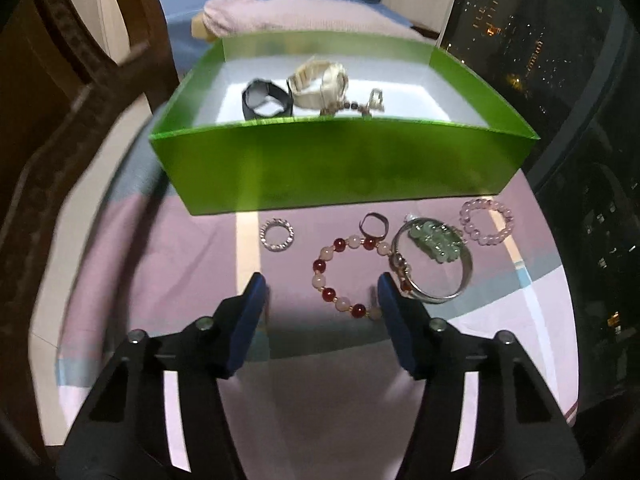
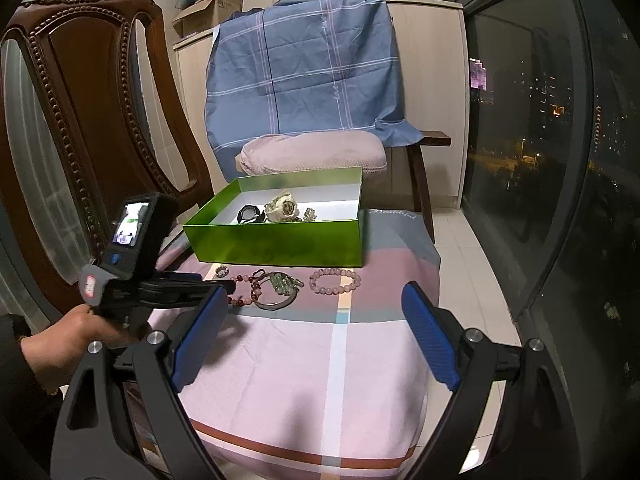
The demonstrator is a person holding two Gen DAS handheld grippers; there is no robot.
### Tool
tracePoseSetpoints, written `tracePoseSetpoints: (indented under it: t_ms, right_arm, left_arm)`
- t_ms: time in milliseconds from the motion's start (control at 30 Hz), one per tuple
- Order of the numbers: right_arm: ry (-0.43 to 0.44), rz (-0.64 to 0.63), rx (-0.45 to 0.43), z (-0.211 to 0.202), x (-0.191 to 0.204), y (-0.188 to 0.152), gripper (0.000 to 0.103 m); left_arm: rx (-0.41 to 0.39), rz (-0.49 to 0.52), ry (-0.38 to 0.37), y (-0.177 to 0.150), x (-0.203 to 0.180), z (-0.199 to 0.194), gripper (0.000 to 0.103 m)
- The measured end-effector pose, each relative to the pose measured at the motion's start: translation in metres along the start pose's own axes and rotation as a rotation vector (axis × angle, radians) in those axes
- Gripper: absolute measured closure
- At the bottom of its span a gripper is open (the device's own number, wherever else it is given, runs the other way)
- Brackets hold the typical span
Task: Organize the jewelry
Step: 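Withdraw both open tools from the box back over the loose jewelry, then grasp the red-and-white bead bracelet with the left tool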
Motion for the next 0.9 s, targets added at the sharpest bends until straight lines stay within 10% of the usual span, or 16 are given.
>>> tracePoseSetpoints:
  t_ms: [233,367,600,900]
  right_arm:
    - [0.004,-0.007,0.013,0.004,0.004,-0.001,0.016]
    - [0.000,-0.014,0.017,0.005,0.006,-0.002,0.016]
    - [-0.021,-0.013,0.026,0.008,0.003,-0.002,0.016]
    - [-0.085,0.012,0.089,0.029,-0.010,0.001,0.016]
  left_arm:
    - [0.008,0.037,0.037,-0.004,-0.007,0.013,0.057]
    - [0.010,0.025,0.029,-0.002,-0.003,0.012,0.095]
    - [-0.019,0.007,-0.005,-0.003,0.004,-0.010,0.095]
    - [-0.335,0.021,-0.081,0.003,0.013,-0.162,0.095]
Point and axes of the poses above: each gripper's, at about its wrist camera, not at the fingertips, and z roughly the way its jaws point, x to its left, y to its top, the point moved 4 cm from there along z, roughly the way its jaws point, and after that the axes turned 3 degrees about z, right-handed, at the moved point
